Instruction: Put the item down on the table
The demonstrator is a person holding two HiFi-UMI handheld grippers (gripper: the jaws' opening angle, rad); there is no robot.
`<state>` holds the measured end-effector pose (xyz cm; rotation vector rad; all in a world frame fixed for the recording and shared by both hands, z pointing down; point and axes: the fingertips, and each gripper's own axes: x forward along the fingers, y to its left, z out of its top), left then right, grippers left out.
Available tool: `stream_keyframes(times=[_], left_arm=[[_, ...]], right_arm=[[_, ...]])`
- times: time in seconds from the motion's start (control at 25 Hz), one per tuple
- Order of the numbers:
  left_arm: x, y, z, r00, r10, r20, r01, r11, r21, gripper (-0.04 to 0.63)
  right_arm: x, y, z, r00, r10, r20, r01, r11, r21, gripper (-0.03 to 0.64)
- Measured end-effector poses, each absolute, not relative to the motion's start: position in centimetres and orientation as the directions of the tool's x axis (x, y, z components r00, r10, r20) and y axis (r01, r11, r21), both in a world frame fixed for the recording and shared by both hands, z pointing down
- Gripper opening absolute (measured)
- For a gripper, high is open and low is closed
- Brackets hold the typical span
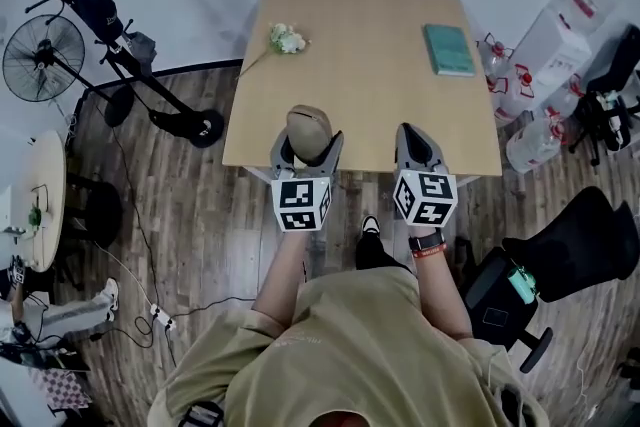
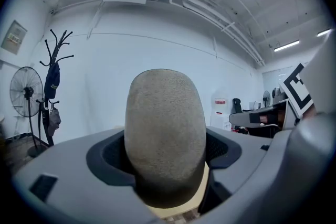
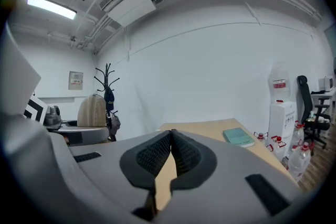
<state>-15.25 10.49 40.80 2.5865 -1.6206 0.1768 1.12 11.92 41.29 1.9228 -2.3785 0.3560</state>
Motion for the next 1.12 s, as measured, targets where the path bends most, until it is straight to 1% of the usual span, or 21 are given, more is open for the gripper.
stream_keyframes(times=[0.28, 0.68, 0.88, 1.12], left_arm=[[-12.0, 3.2, 41.0, 0.389, -0.905, 0.171, -0.918, -0.395, -0.004, 0.372], [-7.3, -5.2, 42.4, 0.357, -0.908, 0.219, -0.931, -0.364, 0.007, 0.371], [-7.1, -8.3, 43.9, 0.352, -0.900, 0.257, -0.931, -0.364, 0.001, 0.371], [-7.7, -13.9, 46.3, 0.379, -0.881, 0.284, -0.917, -0.398, -0.010, 0.371]], right_arm=[[3.7, 3.6, 41.6, -0.278, -0.931, 0.236, -0.958, 0.252, -0.133, 0.001], [8.3, -5.9, 42.2, -0.339, -0.910, 0.239, -0.938, 0.307, -0.161, 0.001], [8.0, -8.5, 44.1, -0.363, -0.888, 0.283, -0.930, 0.324, -0.176, 0.002], [7.7, -12.7, 46.3, -0.350, -0.885, 0.308, -0.934, 0.308, -0.179, 0.002]])
